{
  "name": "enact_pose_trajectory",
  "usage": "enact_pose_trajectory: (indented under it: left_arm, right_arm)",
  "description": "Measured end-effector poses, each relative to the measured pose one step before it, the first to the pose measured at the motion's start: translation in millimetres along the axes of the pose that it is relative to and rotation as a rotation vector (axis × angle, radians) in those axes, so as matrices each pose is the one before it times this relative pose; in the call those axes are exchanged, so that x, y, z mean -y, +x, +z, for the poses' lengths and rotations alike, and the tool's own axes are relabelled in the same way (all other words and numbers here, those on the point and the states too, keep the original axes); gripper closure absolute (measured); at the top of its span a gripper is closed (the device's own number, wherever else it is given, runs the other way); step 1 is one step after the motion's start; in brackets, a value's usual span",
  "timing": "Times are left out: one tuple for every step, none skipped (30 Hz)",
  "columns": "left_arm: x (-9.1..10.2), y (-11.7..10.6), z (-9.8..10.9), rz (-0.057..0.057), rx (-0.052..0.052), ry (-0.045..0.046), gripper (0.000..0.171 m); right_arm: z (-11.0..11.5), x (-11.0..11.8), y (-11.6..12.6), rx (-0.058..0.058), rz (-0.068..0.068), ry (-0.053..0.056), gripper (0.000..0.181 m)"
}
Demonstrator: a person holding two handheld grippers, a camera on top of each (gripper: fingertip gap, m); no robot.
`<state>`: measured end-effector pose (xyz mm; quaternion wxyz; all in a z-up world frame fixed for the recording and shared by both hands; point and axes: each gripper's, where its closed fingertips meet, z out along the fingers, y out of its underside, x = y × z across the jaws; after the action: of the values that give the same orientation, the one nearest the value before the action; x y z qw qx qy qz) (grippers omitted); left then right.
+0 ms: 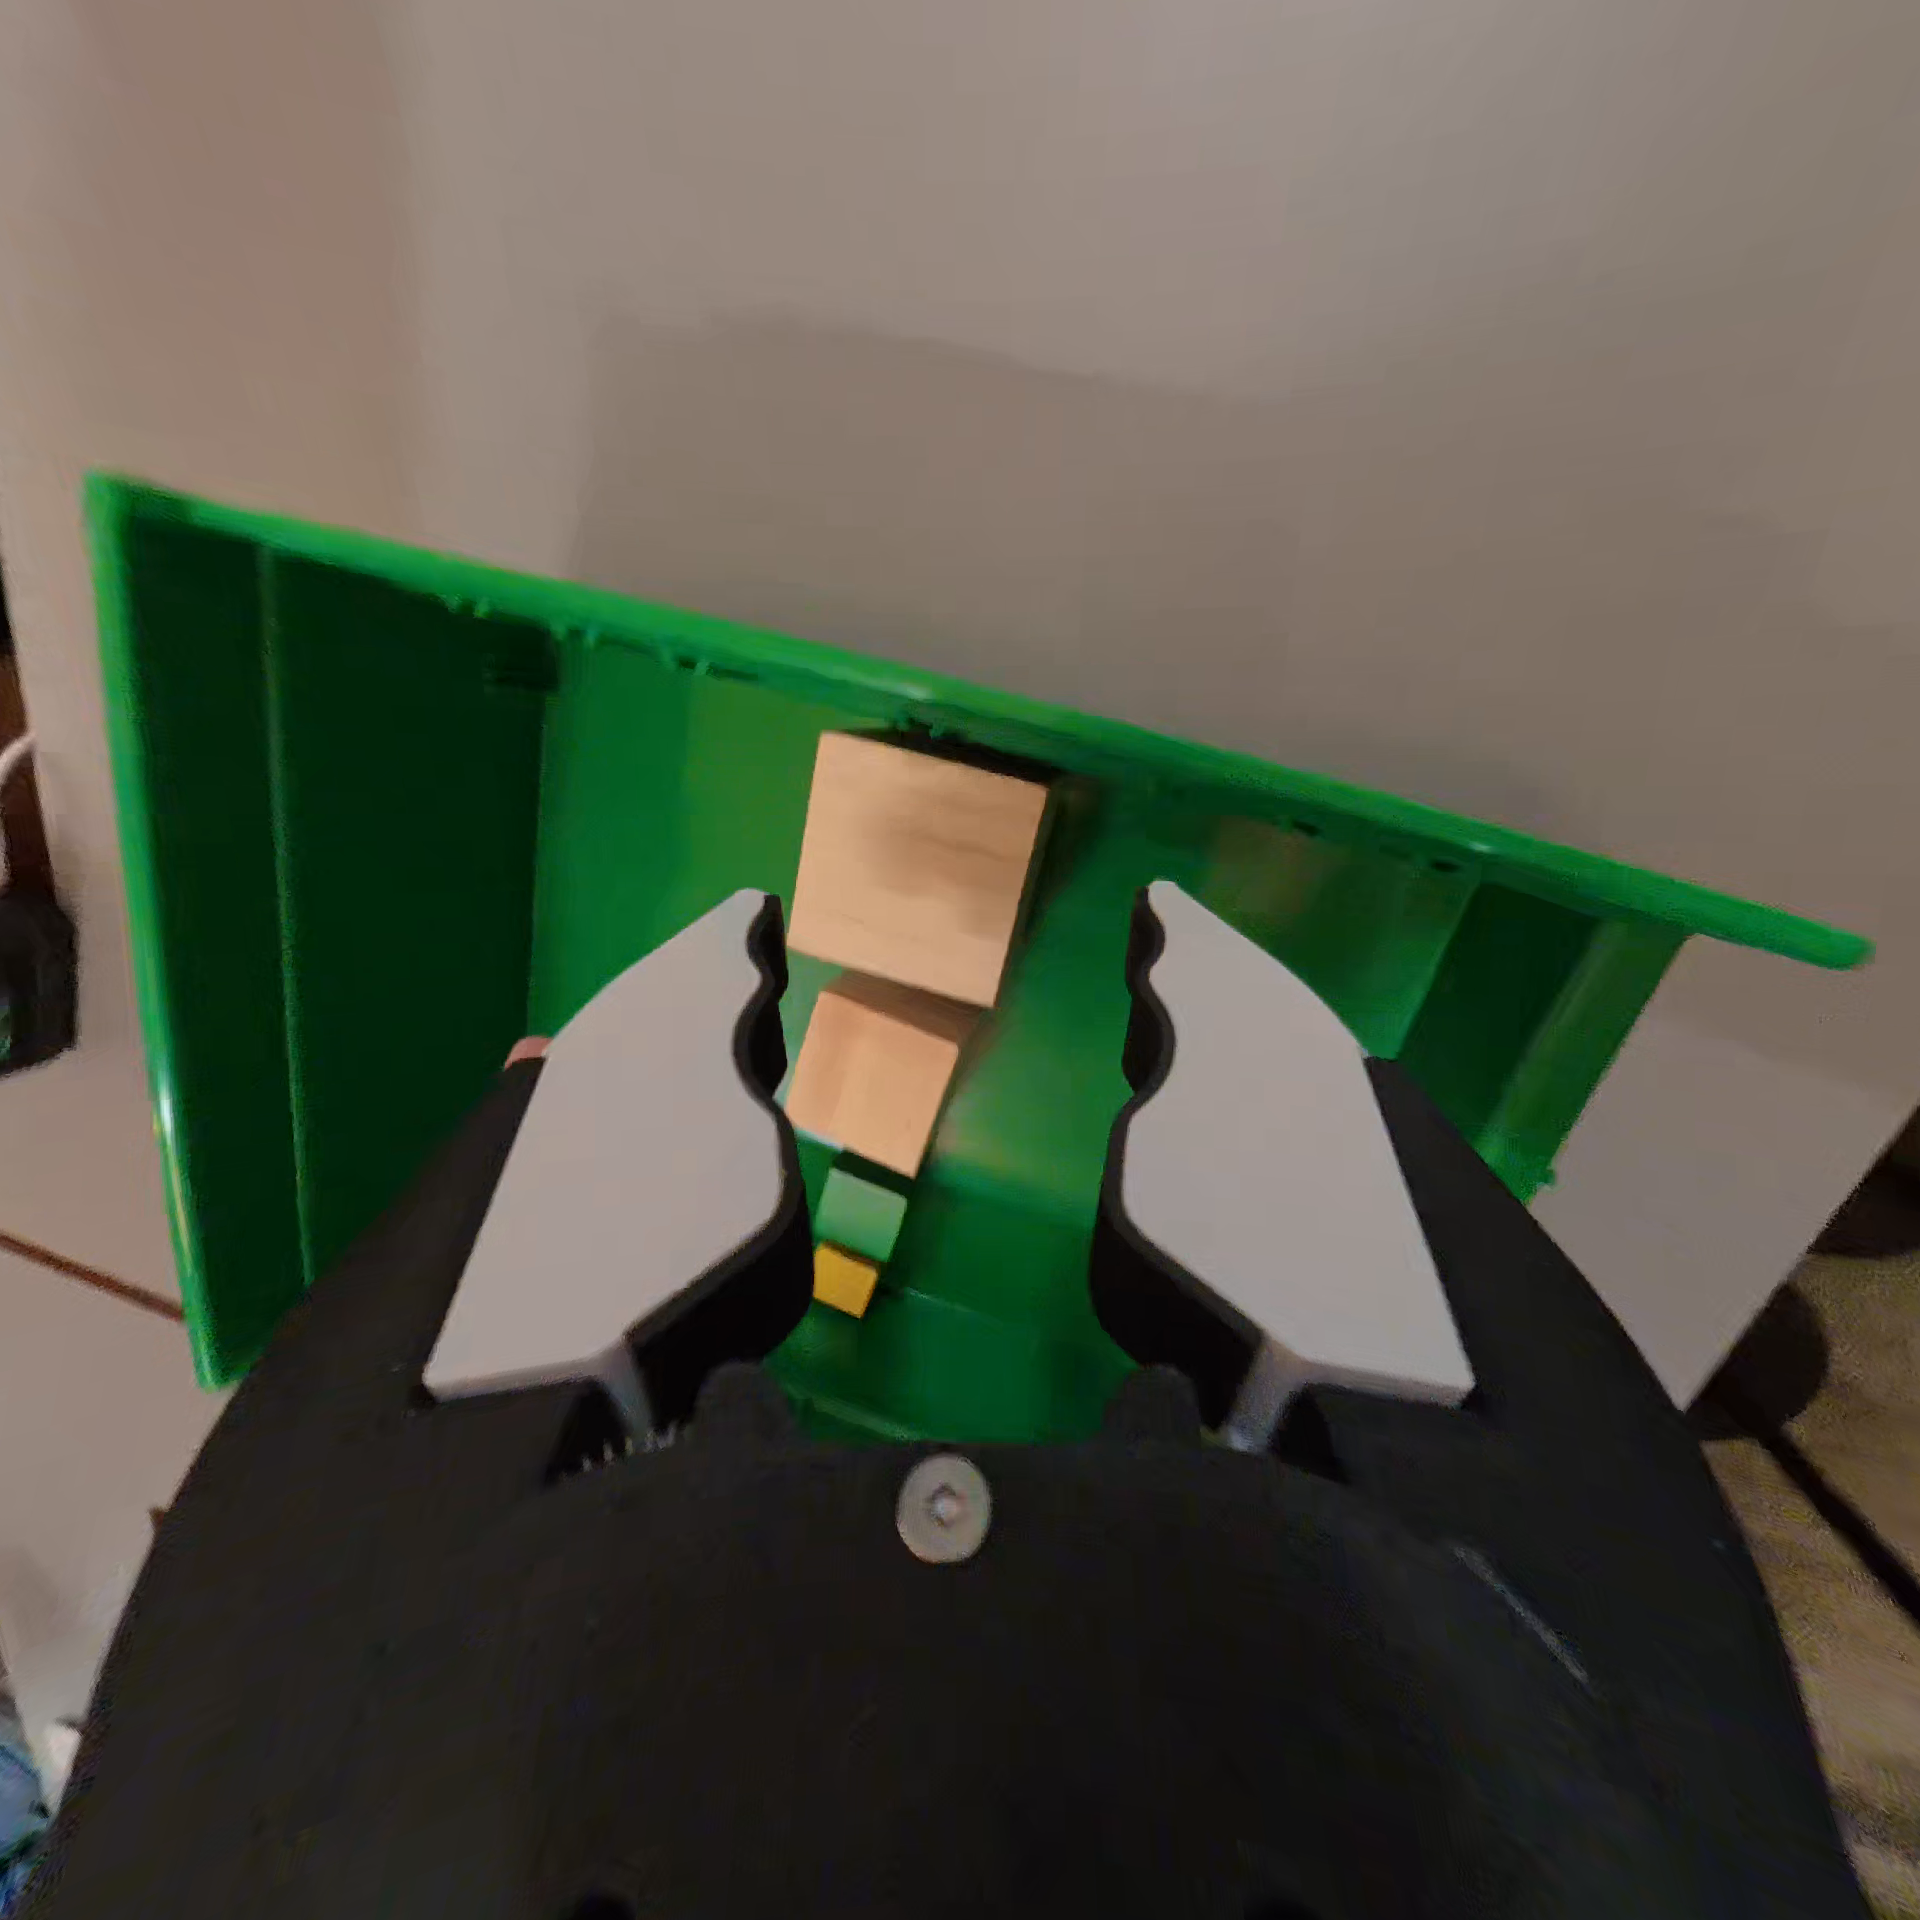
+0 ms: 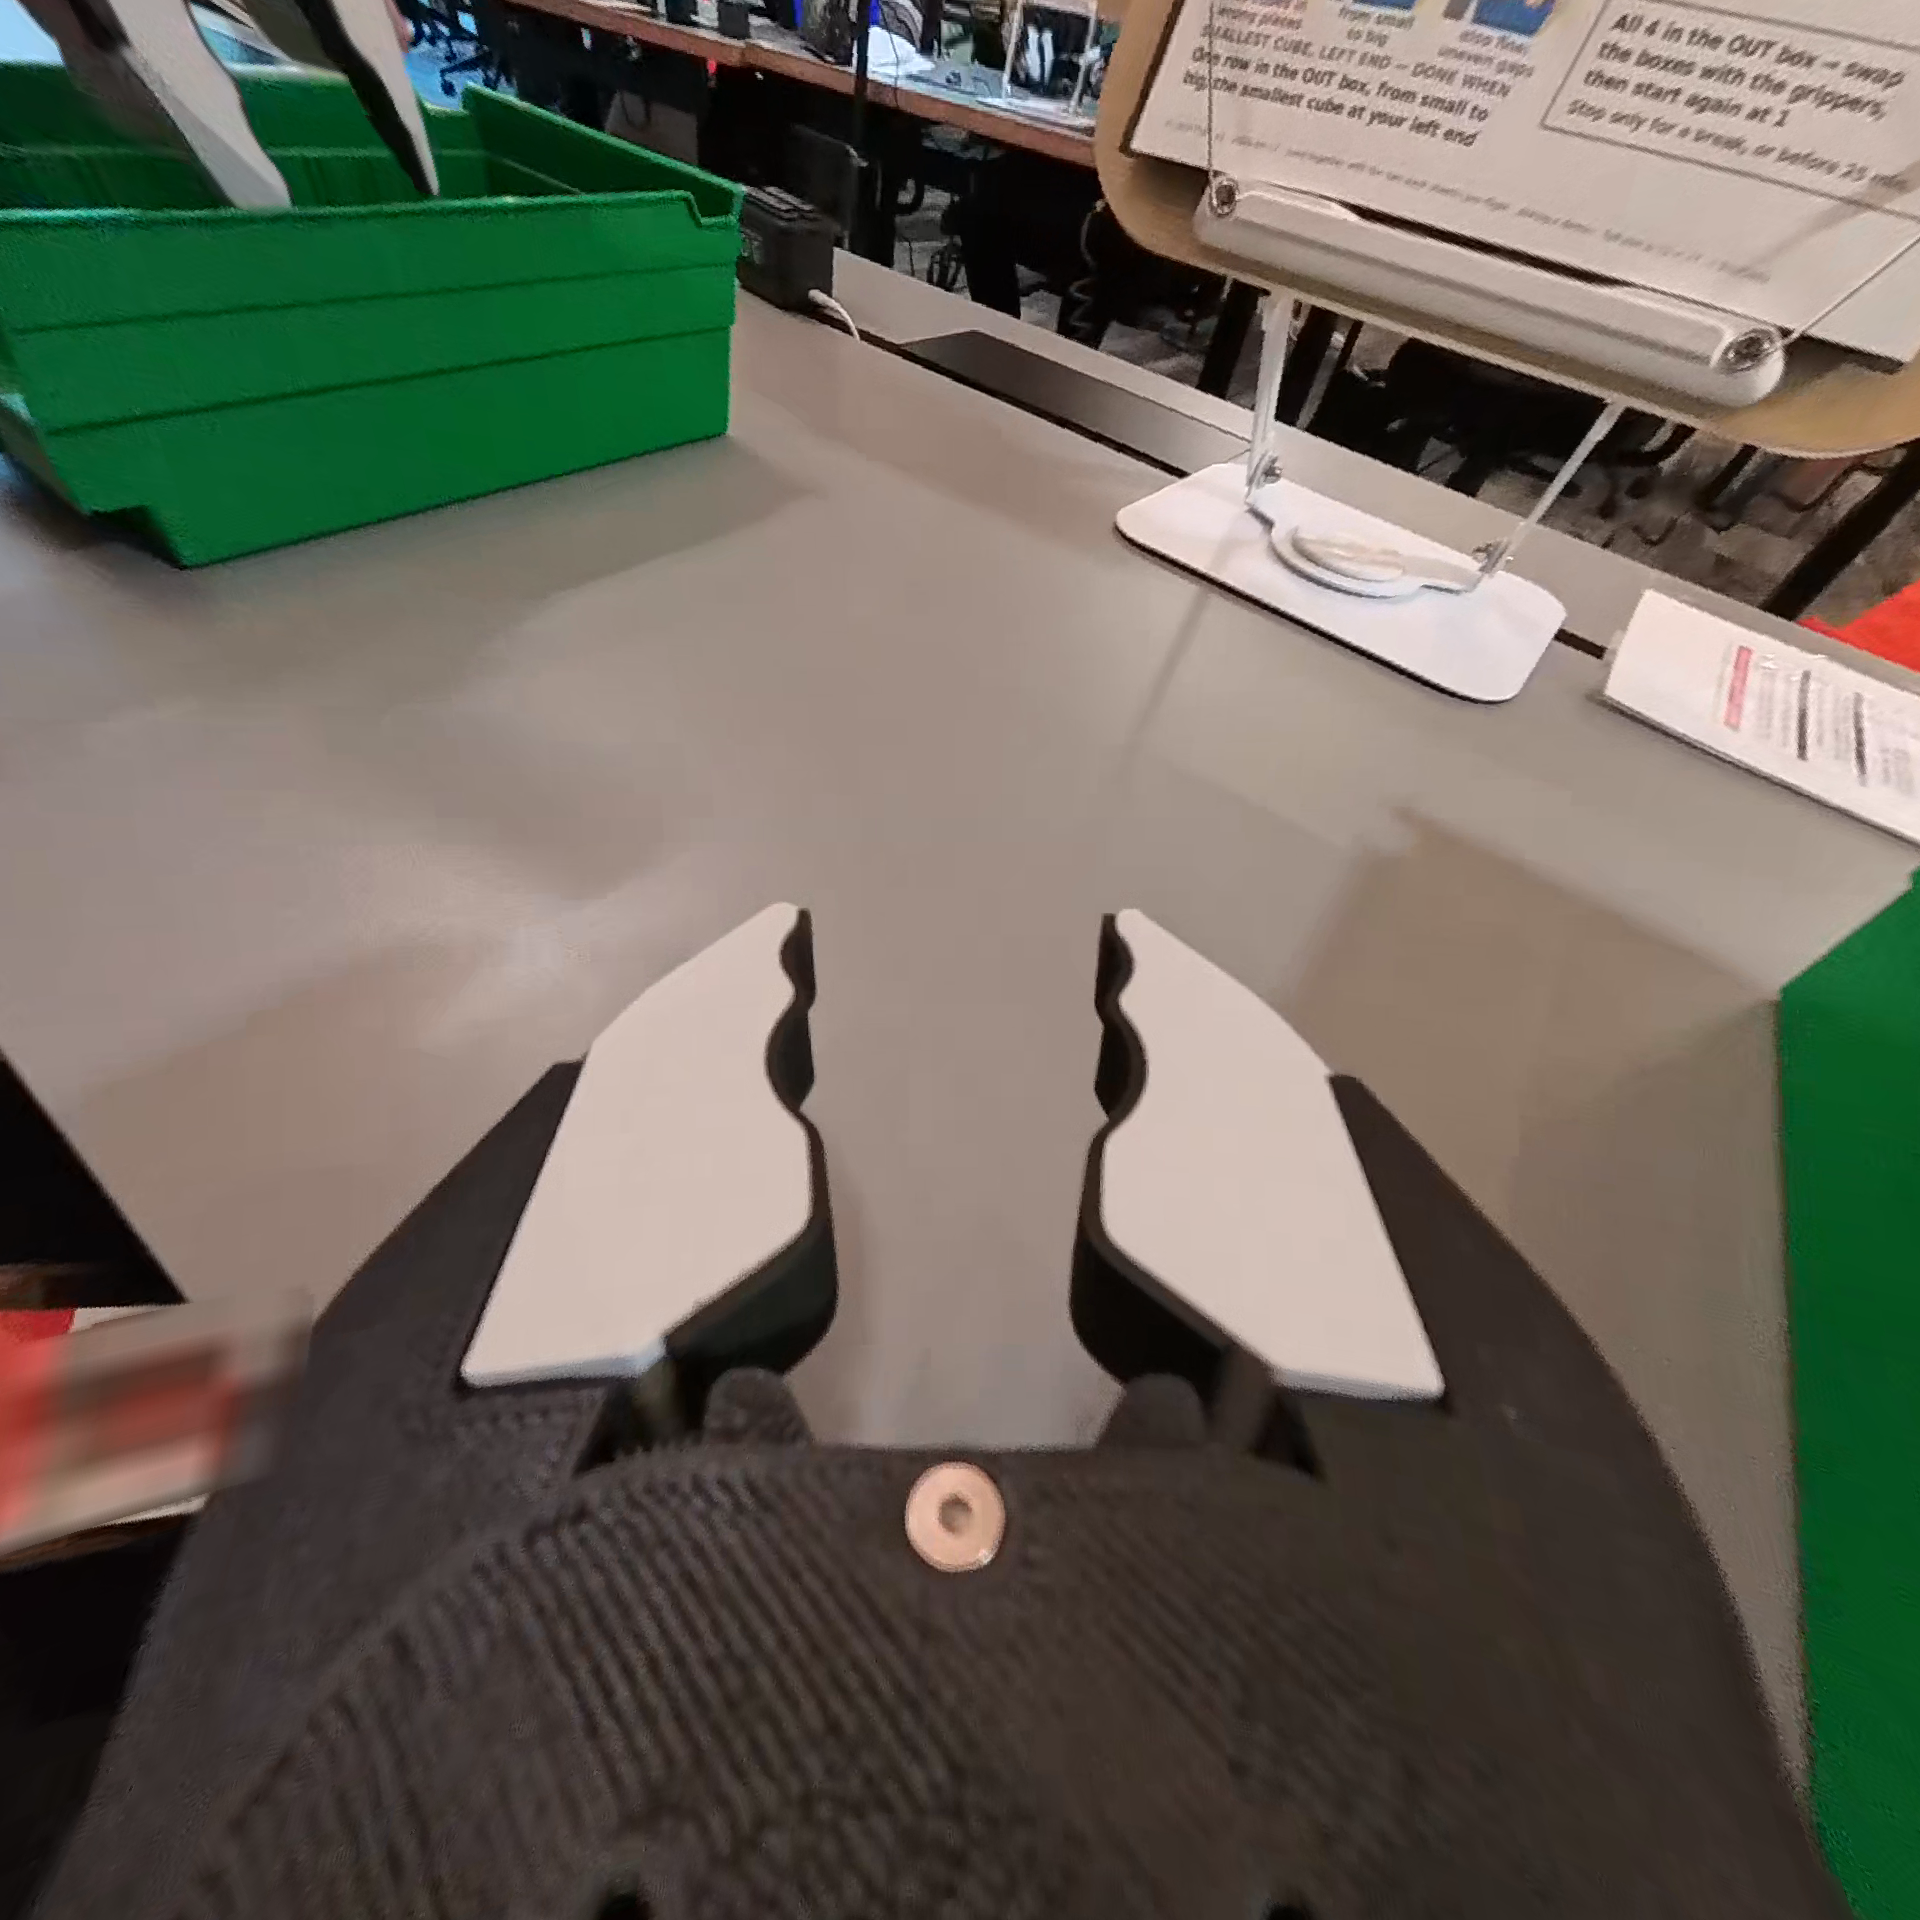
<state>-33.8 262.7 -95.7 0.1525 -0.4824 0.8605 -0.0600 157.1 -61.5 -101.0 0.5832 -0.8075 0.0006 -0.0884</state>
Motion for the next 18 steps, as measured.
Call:
enact_pose_trajectory:
  left_arm:
    - [1.51, 1.11, 8.73, 0.0380, -0.0152, -0.00939, 0.107]
    - [0.53, 0.21, 8.00, 0.0294, -0.0115, -0.01429, 0.107]
    - [-1.01, -0.85, 7.08, 0.0266, -0.0077, -0.01893, 0.108]
    - [-1.66, -0.75, 6.22, 0.0219, -0.0083, -0.01656, 0.108]
    - [-2.43, -0.81, 5.41, 0.0141, -0.0098, -0.01772, 0.108]
    - [-3.65, -2.06, 4.27, 0.0138, 0.0010, -0.02462, 0.106]
    - [0.36, -6.06, 1.62, 0.0193, 0.0331, 0.00121, 0.107]
    - [-1.57, -2.14, 1.20, 0.0093, 0.0016, -0.01509, 0.107]
    - [-0.02, -1.82, 0.87, 0.0008, -0.0007, -0.00487, 0.106]
    - [-0.17, -1.31, 0.82, 0.0015, 0.0001, -0.00619, 0.106]
    - [-0.68, -1.60, 0.94, 0.0028, 0.0051, -0.01016, 0.106]
    - [-0.12, -1.21, 0.16, -0.0025, 0.0019, -0.00836, 0.106]
    - [0.28, -0.45, -0.82, -0.0101, -0.0058, -0.00581, 0.106]
    - [0.44, -1.50, -1.87, -0.0110, 0.0006, -0.00060, 0.106]
    - [0.88, -0.85, -2.31, -0.0116, -0.0020, 0.00789, 0.100]
    - [-0.56, 0.10, -1.45, -0.0190, -0.0083, -0.00111, 0.099]
    - [-2.39, 1.88, -0.04, -0.0153, -0.0192, -0.01280, 0.099]
    - [-3.63, 2.43, 1.71, -0.0094, -0.0191, -0.02052, 0.099]
  right_arm:
    - [0.44, -3.00, 1.33, -0.0069, 0.0062, -0.0104, 0.128]
    - [0.85, -3.79, 1.89, -0.0097, 0.0043, -0.0141, 0.128]
    - [0.88, -3.10, 1.73, -0.0071, 0.0012, -0.0130, 0.128]
    - [0.30, -0.81, 1.02, -0.0010, 0.0055, -0.0060, 0.129]
    - [0.00, 0.07, 1.66, -0.0073, 0.0087, 0.0005, 0.129]
    - [-0.36, 0.24, 1.72, -0.0092, 0.0067, 0.0028, 0.129]
    - [-0.62, 0.62, 0.67, -0.0044, 0.0028, 0.0054, 0.130]
    - [-0.79, 0.56, 0.28, -0.0021, 0.0001, 0.0060, 0.130]
    - [-0.62, 0.27, 0.31, -0.0039, -0.0008, 0.0032, 0.130]
    - [-0.15, 0.03, -0.01, -0.0018, -0.0018, 0.0003, 0.131]
    - [0.22, -0.12, -0.56, 0.0021, -0.0027, -0.0014, 0.131]
    - [0.36, -0.37, -0.76, 0.0032, -0.0038, -0.0035, 0.131]
    - [0.43, -0.41, -0.95, 0.0029, -0.0052, -0.0035, 0.131]
    - [0.20, -0.03, -0.93, 0.0024, -0.0063, -0.0014, 0.131]
    - [0.10, -0.02, -1.13, 0.0030, -0.0070, -0.0003, 0.131]
    - [0.06, -0.08, -1.11, 0.0027, -0.0070, -0.0008, 0.131]
    - [0.26, -0.08, -0.97, 0.0026, -0.0062, -0.0013, 0.131]
    - [0.23, -0.16, -0.99, 0.0031, -0.0054, -0.0019, 0.131]
